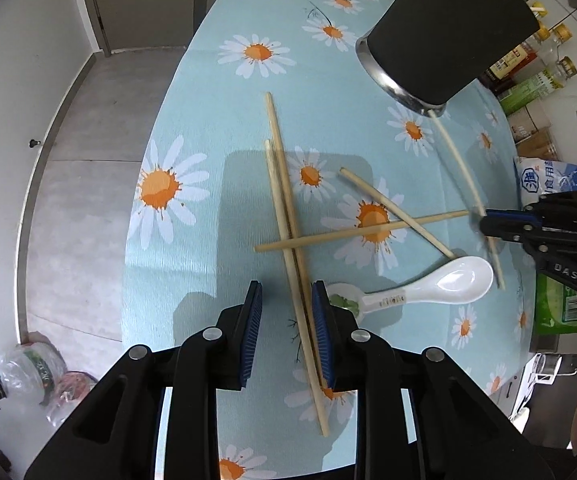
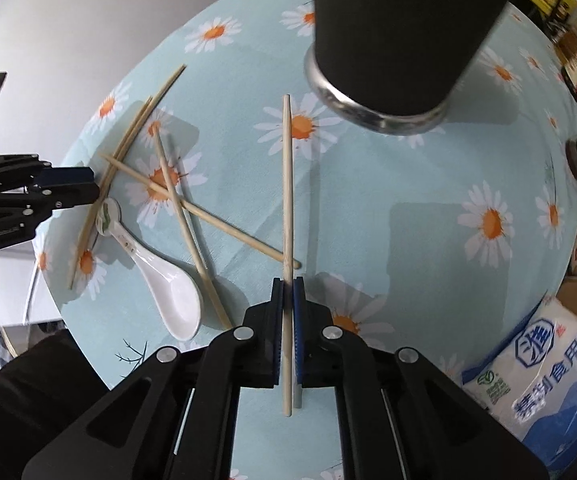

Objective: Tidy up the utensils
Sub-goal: 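Lower the left gripper onto a loose wooden chopstick and close it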

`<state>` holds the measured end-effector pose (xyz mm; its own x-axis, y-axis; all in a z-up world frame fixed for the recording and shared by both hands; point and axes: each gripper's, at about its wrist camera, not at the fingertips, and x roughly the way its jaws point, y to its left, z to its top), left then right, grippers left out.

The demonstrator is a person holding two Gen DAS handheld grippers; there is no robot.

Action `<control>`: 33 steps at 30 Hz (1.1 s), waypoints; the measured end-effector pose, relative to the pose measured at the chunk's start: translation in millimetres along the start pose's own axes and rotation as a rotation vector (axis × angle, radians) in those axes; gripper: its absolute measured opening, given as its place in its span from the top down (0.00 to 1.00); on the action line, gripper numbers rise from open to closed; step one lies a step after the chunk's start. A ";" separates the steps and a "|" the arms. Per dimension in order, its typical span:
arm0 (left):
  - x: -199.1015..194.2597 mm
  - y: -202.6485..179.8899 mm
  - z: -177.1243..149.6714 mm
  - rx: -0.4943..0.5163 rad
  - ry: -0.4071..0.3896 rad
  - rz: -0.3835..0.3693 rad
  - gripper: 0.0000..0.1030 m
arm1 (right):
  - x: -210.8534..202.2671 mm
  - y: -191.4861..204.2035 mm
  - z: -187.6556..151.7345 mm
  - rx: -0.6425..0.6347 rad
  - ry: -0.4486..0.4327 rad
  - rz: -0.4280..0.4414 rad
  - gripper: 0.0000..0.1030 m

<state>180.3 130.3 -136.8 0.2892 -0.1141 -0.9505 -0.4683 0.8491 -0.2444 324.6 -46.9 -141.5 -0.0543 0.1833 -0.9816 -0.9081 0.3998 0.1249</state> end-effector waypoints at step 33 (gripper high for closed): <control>16.7 -21.9 32.0 0.003 0.184 0.162 0.94 | -14.4 -33.2 -31.4 0.218 -0.204 0.228 0.95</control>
<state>222.0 126.3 -141.2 0.0532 -0.0682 -0.9963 -0.4933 0.8656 -0.0856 342.5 -91.0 -136.0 -0.1414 0.4561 -0.8786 -0.7712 0.5057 0.3866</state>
